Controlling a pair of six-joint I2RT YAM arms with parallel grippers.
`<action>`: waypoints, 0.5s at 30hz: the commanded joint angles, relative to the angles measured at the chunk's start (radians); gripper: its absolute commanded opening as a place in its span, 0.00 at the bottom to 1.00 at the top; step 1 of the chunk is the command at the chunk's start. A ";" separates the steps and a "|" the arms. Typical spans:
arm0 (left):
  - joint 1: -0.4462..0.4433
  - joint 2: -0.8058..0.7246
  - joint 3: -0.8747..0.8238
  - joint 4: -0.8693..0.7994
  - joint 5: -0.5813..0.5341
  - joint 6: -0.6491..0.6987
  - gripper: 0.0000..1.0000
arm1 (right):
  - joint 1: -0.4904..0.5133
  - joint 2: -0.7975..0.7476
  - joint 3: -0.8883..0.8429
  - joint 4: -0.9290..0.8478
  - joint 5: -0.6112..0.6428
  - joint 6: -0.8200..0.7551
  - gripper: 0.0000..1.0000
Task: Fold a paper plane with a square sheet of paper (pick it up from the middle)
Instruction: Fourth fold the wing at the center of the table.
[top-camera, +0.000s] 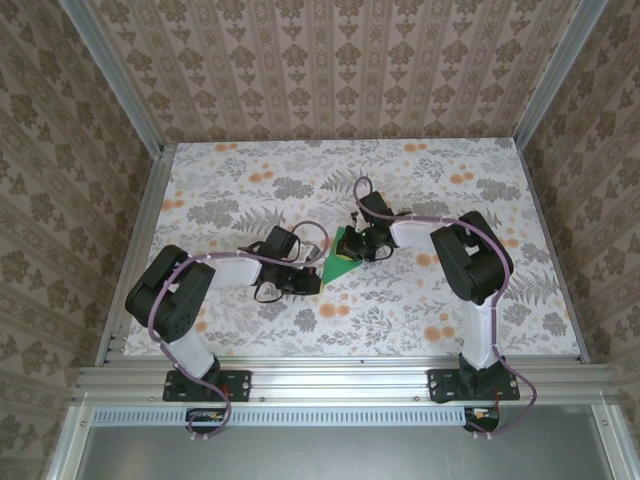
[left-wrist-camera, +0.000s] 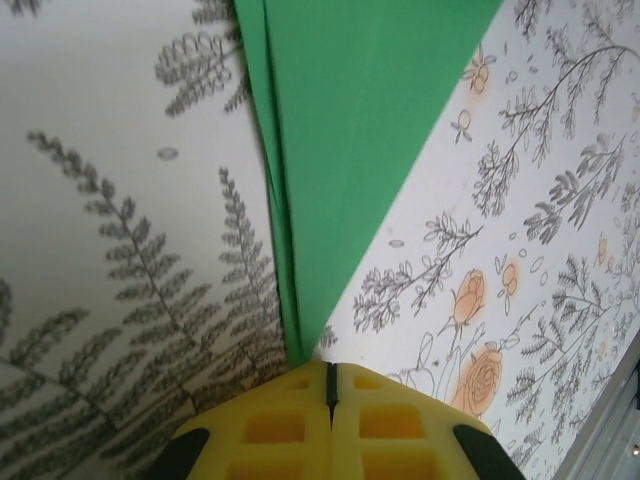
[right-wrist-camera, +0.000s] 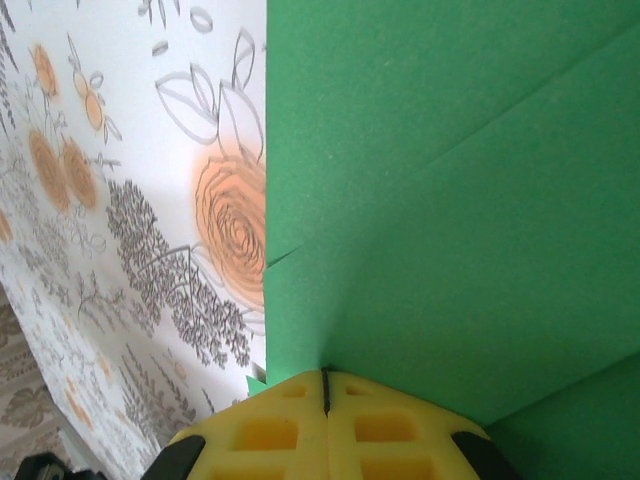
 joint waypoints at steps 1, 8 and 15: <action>-0.015 0.007 -0.050 -0.243 -0.027 0.010 0.00 | -0.023 0.068 -0.017 -0.107 0.170 -0.007 0.06; 0.012 -0.123 0.056 -0.255 -0.055 -0.040 0.04 | -0.018 -0.043 0.042 -0.094 0.072 -0.052 0.15; 0.103 -0.228 0.146 -0.252 -0.172 -0.074 0.41 | -0.018 -0.262 0.038 -0.150 0.154 -0.098 0.47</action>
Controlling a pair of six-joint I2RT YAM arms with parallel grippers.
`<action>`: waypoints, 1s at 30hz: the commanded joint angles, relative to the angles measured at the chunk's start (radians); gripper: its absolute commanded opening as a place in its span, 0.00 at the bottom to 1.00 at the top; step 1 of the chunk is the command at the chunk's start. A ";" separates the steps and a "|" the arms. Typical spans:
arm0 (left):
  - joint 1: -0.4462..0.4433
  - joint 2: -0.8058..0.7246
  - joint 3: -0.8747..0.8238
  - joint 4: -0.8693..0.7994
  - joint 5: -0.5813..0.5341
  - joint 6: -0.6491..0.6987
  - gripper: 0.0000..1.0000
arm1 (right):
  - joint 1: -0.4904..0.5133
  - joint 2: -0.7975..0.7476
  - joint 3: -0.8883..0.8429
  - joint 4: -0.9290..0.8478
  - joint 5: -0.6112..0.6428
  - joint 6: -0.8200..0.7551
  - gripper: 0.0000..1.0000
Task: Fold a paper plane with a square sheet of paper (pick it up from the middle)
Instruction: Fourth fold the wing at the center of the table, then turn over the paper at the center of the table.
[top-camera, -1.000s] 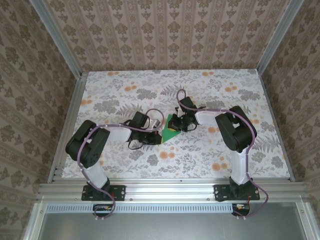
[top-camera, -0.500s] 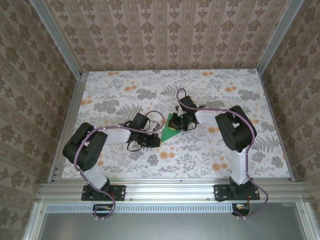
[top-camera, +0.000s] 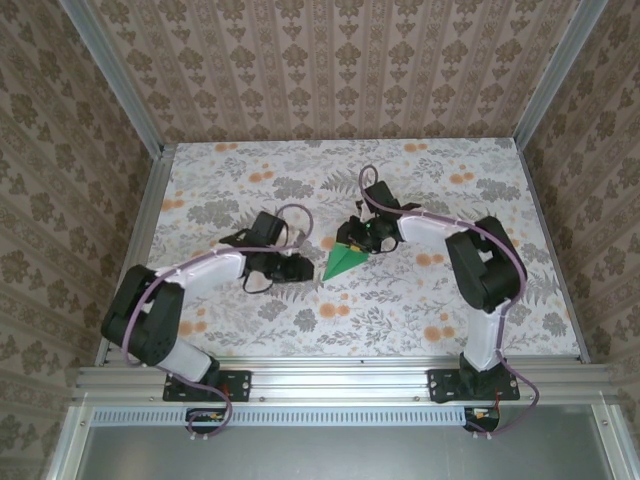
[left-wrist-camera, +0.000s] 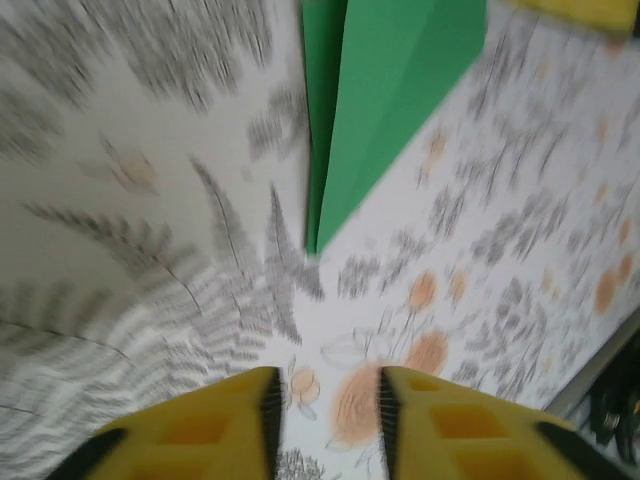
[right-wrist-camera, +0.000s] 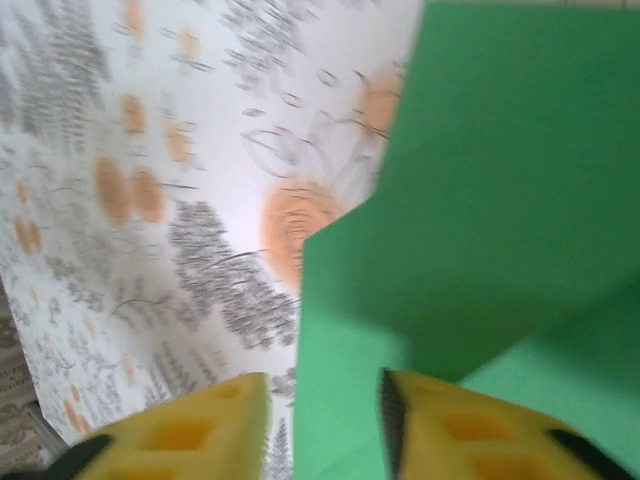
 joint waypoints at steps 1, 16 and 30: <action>0.034 -0.039 0.055 -0.025 -0.095 -0.017 0.45 | -0.006 -0.150 -0.006 -0.058 0.125 -0.046 0.51; 0.045 0.012 0.121 0.076 -0.259 -0.020 0.84 | -0.027 -0.058 -0.104 0.106 0.134 0.027 0.68; 0.086 0.017 0.092 0.071 -0.192 -0.041 0.95 | -0.024 0.087 -0.065 0.256 -0.001 0.099 0.37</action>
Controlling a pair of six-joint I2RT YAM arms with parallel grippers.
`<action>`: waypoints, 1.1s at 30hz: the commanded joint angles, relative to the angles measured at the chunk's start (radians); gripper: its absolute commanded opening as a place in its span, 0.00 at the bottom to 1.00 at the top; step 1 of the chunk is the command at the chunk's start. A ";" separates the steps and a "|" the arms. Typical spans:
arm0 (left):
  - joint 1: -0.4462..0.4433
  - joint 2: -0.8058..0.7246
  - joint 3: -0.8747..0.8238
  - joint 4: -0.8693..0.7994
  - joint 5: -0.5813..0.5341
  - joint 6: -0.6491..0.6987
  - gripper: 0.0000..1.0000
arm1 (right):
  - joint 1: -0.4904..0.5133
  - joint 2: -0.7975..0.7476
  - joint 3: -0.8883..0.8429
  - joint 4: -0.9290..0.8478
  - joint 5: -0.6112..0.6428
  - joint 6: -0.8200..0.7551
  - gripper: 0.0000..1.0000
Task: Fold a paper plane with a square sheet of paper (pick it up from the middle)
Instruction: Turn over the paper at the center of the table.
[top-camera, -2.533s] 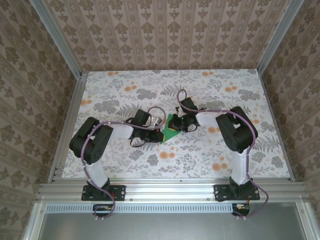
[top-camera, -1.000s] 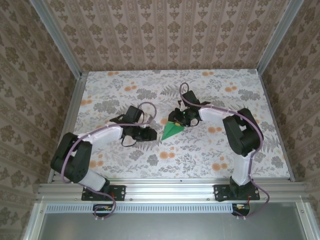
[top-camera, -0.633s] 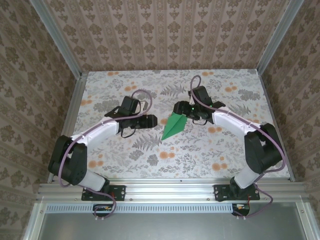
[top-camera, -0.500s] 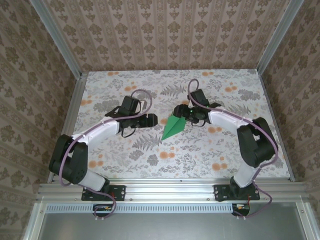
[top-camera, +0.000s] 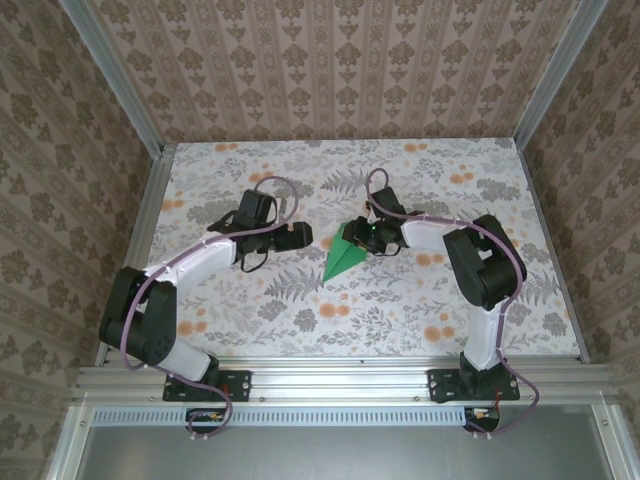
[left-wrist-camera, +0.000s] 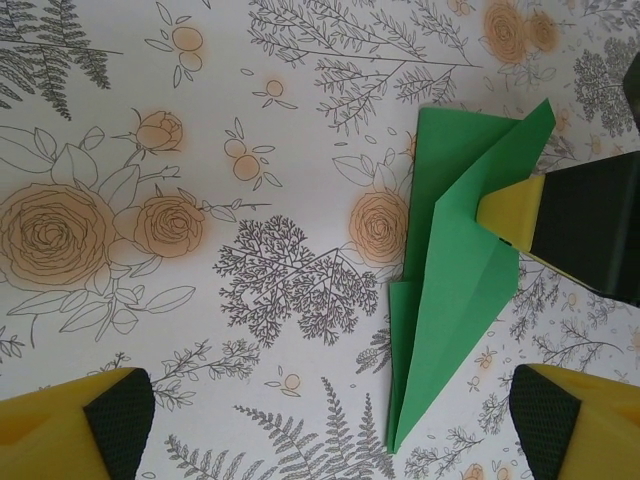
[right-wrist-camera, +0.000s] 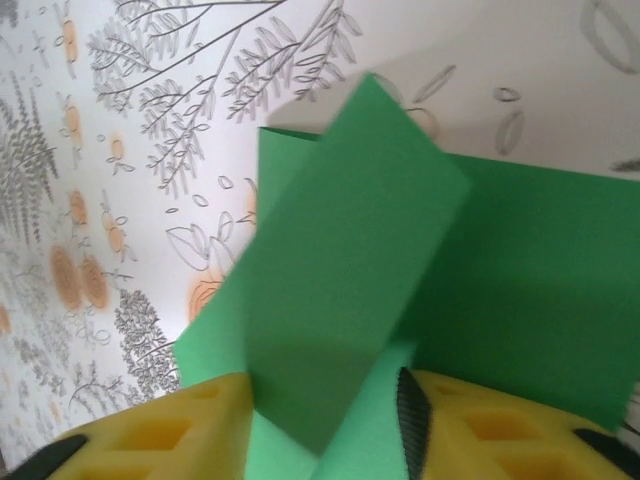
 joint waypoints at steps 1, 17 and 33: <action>0.013 0.006 -0.007 0.005 0.036 -0.019 0.95 | 0.002 0.024 0.024 0.073 -0.071 0.031 0.31; 0.192 -0.001 -0.036 -0.015 0.076 -0.053 1.00 | 0.049 -0.151 0.332 -0.730 0.340 -0.368 0.00; 0.330 -0.078 -0.005 -0.145 0.046 -0.033 1.00 | 0.264 0.333 0.860 -1.215 1.174 -0.428 0.05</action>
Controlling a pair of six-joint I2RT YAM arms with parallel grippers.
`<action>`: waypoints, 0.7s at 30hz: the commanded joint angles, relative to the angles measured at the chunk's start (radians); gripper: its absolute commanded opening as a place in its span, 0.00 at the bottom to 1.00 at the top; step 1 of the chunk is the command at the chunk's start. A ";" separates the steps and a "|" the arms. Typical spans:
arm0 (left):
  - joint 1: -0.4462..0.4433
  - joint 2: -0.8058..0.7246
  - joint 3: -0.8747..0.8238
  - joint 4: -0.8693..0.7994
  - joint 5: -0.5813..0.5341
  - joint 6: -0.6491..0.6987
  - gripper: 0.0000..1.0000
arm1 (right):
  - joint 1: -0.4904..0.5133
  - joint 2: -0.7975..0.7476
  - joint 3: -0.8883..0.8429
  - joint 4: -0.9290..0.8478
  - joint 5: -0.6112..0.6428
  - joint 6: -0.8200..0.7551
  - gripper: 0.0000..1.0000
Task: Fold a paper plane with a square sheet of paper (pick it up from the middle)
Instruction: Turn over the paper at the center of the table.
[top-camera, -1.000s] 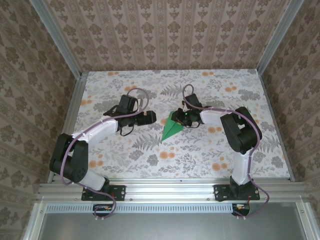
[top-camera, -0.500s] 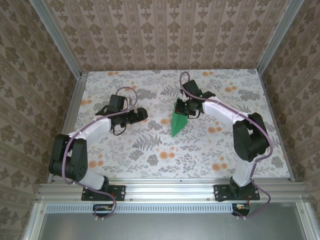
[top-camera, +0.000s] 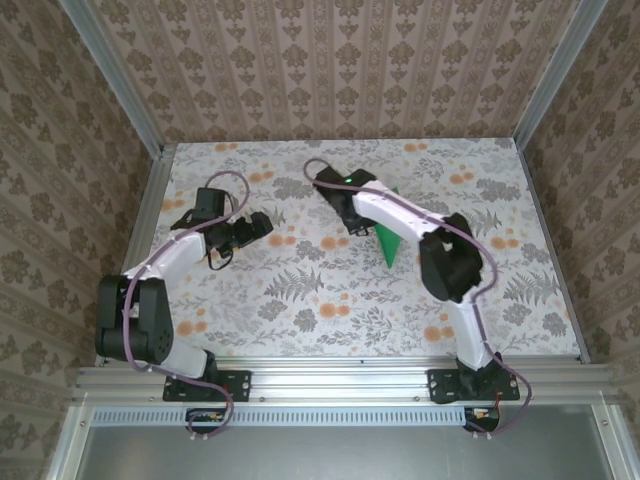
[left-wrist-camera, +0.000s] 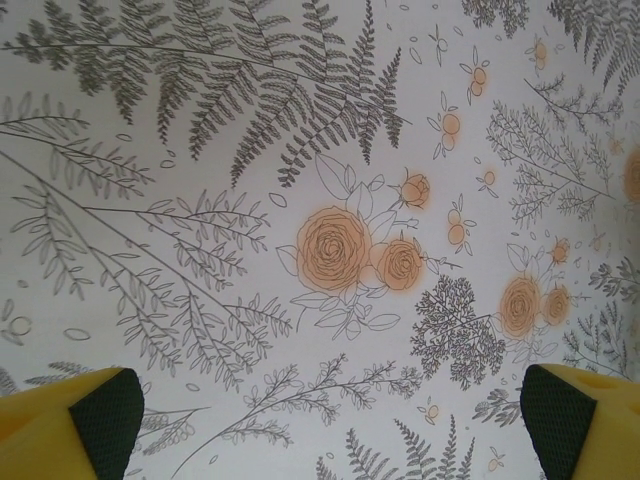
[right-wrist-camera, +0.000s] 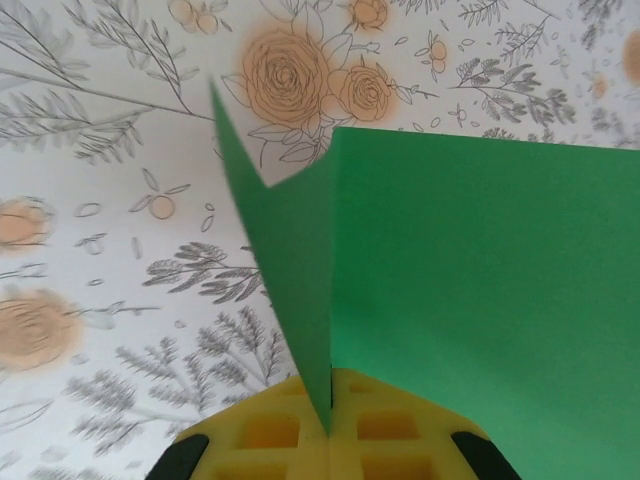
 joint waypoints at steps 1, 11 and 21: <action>0.021 -0.050 0.022 -0.054 -0.016 0.010 1.00 | 0.046 0.109 0.101 -0.163 0.215 -0.013 0.05; 0.083 -0.149 0.019 -0.109 -0.038 0.017 1.00 | 0.129 0.291 0.202 -0.185 0.143 0.021 0.15; 0.088 -0.169 0.006 -0.117 -0.024 0.013 1.00 | 0.161 0.194 0.194 -0.121 -0.090 0.035 0.32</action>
